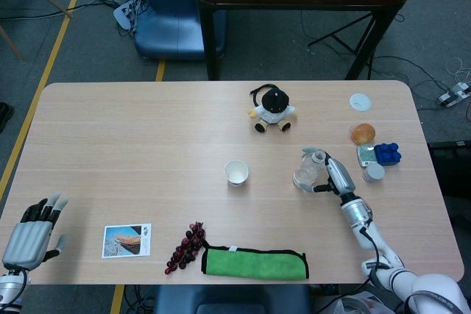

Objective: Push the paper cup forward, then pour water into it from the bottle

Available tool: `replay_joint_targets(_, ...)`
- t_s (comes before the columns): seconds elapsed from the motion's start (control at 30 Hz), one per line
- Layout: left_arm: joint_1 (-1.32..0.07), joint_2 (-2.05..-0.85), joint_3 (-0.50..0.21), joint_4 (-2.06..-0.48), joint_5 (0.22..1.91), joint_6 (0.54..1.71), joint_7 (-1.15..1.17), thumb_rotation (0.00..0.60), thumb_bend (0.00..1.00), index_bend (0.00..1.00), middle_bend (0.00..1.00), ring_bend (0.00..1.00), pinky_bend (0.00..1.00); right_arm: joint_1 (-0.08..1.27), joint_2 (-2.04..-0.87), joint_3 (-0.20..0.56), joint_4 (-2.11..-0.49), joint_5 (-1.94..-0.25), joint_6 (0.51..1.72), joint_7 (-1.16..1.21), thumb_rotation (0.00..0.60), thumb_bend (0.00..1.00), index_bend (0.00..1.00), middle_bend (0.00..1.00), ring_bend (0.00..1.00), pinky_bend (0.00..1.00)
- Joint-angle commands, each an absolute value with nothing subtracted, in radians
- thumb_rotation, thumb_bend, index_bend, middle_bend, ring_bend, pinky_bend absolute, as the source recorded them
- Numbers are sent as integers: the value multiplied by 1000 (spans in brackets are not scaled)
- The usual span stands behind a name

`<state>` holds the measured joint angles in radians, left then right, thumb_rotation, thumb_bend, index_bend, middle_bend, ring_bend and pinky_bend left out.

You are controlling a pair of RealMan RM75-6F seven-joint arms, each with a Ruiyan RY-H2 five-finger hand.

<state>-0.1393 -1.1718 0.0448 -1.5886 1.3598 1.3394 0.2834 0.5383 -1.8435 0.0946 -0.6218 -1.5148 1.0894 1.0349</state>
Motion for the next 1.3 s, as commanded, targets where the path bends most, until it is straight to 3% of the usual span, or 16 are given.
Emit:
replay_joint_targets(0.03, -138, -1172, 44, -1589, 1361, 1339, 284, 600, 375, 72, 0, 0, 91, 549, -1863, 97, -595, -1513, 1092, 1041, 600, 0, 292, 336, 195, 292)
replay_joint_targets(0.57, -132, -1167, 36, -1593, 1372, 1336, 274, 600, 375, 74, 0, 0, 102, 581, -1941, 122, -469, -1490, 1107, 1044, 600, 79, 561, 558, 411, 485)
replay_joint_targets(0.9, -128, -1161, 33, -1604, 1381, 1340, 274, 600, 375, 75, 0, 0, 103, 626, -1912, 160, -520, -1469, 1128, 854, 600, 99, 600, 605, 460, 512)
replay_joint_targets(1.3, -123, -1161, 34, -1605, 1404, 1358, 307, 600, 375, 75, 0, 0, 106, 711, -1829, 224, -728, -1414, 1070, 431, 600, 153, 604, 612, 467, 513)
